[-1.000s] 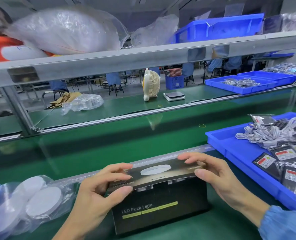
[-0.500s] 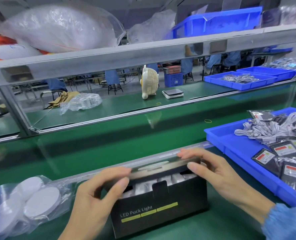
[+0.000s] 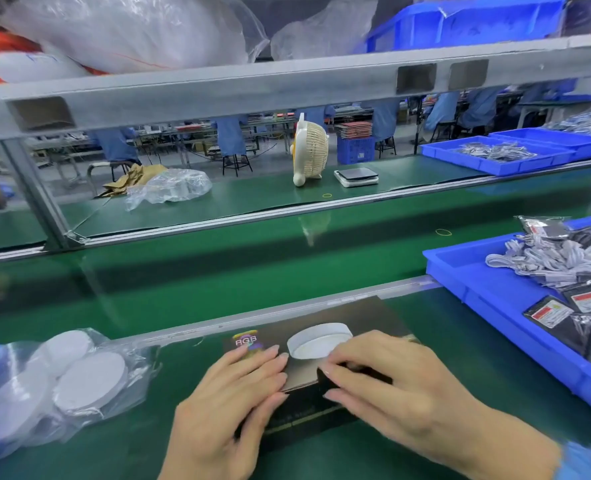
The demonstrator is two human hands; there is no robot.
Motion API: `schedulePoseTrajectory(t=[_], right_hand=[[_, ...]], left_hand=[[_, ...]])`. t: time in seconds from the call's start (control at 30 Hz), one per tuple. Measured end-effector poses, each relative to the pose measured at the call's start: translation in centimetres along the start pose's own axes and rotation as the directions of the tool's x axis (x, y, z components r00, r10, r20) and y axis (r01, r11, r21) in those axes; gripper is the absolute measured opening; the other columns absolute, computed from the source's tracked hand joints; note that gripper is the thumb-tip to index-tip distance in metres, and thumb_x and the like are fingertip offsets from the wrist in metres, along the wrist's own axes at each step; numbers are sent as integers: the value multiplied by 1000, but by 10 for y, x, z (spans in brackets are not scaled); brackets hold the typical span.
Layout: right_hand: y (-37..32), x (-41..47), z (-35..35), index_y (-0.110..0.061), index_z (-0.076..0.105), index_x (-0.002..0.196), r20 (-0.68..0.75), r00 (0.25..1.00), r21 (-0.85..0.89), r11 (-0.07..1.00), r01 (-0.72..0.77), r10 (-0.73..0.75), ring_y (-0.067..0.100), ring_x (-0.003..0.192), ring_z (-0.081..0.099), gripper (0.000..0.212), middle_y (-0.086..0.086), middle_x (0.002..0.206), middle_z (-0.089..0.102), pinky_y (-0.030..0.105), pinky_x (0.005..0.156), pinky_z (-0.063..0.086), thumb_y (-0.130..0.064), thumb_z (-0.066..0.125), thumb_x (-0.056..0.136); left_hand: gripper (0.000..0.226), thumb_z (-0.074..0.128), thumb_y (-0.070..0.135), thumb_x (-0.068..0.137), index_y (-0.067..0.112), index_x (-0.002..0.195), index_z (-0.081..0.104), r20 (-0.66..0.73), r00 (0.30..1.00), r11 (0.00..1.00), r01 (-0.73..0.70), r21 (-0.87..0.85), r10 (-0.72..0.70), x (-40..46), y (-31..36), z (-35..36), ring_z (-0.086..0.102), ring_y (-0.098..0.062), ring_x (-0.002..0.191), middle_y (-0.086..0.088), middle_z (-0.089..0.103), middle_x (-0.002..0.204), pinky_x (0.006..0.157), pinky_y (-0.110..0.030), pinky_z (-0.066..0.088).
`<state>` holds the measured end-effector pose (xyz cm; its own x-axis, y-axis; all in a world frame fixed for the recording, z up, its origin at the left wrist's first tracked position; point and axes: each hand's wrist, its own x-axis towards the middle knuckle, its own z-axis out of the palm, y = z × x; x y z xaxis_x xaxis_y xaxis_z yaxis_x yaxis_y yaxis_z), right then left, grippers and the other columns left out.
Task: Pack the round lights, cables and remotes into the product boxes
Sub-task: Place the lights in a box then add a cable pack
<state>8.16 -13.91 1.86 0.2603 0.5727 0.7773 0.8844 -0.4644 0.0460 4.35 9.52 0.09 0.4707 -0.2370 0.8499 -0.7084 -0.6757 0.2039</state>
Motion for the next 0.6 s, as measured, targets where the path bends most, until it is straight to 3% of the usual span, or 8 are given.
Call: schedulePoseTrajectory(t=[0.4,0.6], right_hand=[[-4,-7,16,-4,77,78,-177,984,45,998,-32,39,25,76,58,14,0,89,72,29,61,49,-14,74,87],[2,4,5,-22,76,97,47,963,122,955,-269,265,3,106,65,24,-16,109,71,30,80,57,-40,63,89]], left_hand=[[22,59,19,89,7,88,78,-27,998,998,55,-42,-56,-5,3,3,67,-10,111,5,73,108,97,-45,51],[20,63,22,89,8,91,78,-24,998,996,58,-70,-60,-7,-2,6,65,-9,113,7,72,112,101,-45,48]])
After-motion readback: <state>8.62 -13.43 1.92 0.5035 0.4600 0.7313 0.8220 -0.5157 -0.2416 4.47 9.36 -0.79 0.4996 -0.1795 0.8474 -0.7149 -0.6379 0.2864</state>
